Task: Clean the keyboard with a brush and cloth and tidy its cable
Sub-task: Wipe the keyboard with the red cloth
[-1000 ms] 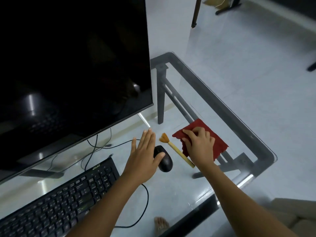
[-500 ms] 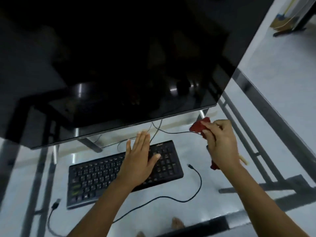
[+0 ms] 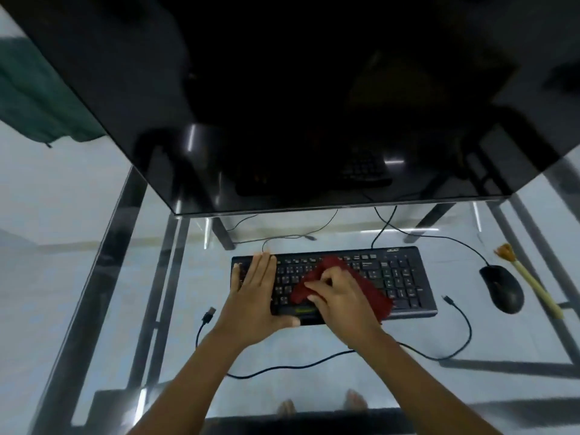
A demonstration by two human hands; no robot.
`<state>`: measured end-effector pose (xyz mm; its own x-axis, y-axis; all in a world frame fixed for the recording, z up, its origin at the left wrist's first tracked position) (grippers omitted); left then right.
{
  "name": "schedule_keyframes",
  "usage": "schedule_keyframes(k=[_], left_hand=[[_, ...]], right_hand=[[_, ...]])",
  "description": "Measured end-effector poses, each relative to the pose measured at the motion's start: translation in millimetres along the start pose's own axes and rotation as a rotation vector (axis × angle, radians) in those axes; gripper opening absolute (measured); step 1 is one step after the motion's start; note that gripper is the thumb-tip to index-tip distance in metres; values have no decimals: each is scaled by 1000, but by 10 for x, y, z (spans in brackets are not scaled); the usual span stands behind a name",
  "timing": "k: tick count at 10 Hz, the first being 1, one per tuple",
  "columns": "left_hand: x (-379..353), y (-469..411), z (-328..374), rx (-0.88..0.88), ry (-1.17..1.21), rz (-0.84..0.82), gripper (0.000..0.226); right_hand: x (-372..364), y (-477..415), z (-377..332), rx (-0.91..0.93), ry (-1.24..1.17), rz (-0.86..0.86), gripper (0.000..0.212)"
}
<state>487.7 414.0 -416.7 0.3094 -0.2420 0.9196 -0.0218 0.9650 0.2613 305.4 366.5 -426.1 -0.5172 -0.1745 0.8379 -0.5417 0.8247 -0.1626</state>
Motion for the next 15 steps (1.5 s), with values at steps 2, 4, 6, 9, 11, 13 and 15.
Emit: schedule_keyframes(k=[2, 4, 6, 9, 11, 13, 15], left_hand=[[-109, -31, -17, -59, -20, -7, 128], [-97, -73, 21, -22, -56, -41, 125], [-72, -55, 39, -4, -108, -26, 126], [-54, -78, 35, 62, -125, -38, 126], [-28, -78, 64, 64, -136, -61, 127], [-28, -98, 78, 79, -168, -73, 128], [14, -93, 136, 111, -239, -95, 128]], right_hand=[[-85, 88, -97, -22, 70, -18, 31], [217, 0, 347, -176, 119, 100, 29], [-177, 259, -247, 17, -5, -250, 32], [-218, 170, -260, -57, 55, -65, 33], [345, -122, -79, -250, 93, 67, 19], [-238, 46, -211, -103, -57, 12, 17], [393, 32, 294, -432, 110, 132, 24]])
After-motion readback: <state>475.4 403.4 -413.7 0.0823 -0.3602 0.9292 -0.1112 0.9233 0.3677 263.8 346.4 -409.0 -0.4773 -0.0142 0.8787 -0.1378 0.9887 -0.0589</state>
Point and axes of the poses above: each hand's wrist, its own y-axis away from the middle knuckle, its own x-axis out of the back of the hand, z = x × y, the point moved 3 cm from there along -y, towards the middle knuckle, and after that the axes turned 2 degrees about x, right-handed, at the moved point
